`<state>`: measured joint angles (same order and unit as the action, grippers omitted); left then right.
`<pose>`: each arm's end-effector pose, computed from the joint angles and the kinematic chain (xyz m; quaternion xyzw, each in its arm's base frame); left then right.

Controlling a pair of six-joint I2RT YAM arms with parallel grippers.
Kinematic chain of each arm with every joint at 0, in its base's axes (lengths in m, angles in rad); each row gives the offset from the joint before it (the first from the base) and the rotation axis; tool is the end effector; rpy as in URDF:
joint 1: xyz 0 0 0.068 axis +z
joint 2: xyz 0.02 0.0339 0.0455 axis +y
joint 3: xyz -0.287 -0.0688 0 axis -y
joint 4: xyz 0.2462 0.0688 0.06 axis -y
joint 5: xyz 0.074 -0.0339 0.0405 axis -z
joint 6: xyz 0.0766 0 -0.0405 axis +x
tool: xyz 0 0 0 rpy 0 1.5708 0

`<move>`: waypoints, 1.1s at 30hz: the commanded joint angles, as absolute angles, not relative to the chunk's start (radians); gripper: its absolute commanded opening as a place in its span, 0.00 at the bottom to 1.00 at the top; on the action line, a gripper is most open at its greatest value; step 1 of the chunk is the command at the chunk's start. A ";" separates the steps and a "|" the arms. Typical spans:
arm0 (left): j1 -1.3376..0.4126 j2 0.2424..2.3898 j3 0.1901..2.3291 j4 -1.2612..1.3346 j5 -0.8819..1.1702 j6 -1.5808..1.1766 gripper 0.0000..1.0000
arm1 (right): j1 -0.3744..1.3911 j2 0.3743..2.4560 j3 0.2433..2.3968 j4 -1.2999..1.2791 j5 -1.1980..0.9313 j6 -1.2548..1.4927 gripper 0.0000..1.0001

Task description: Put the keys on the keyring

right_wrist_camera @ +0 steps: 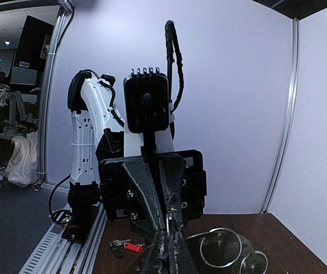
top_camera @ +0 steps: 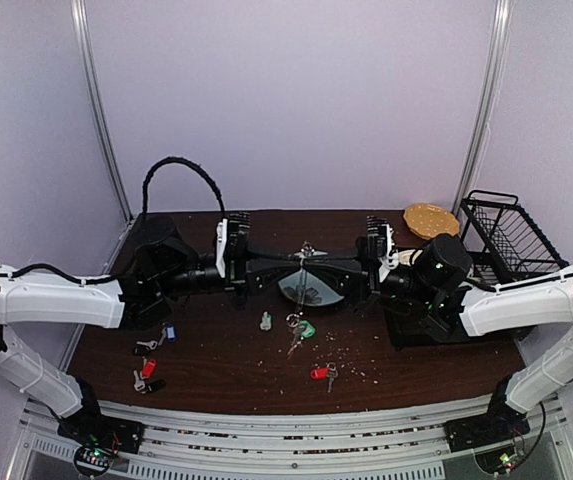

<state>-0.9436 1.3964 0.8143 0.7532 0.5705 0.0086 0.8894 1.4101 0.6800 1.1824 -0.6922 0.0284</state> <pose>0.1691 -0.3038 0.3345 0.4746 0.4507 -0.4926 0.5736 0.1618 0.2771 0.3354 -0.4696 0.3335 0.5146 0.6352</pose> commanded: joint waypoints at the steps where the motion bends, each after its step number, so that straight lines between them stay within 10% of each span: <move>1: -0.946 1.409 0.852 0.753 0.550 0.024 0.00 | 0.894 1.381 0.678 1.223 -0.707 0.025 0.00; 23: -0.990 1.219 0.827 0.409 0.344 0.543 0.00 | 0.850 1.209 0.719 0.639 -0.639 -0.310 0.28; 33: -1.037 1.197 0.888 0.266 0.250 0.723 0.00 | 0.891 1.239 0.759 0.637 -0.636 -0.387 0.25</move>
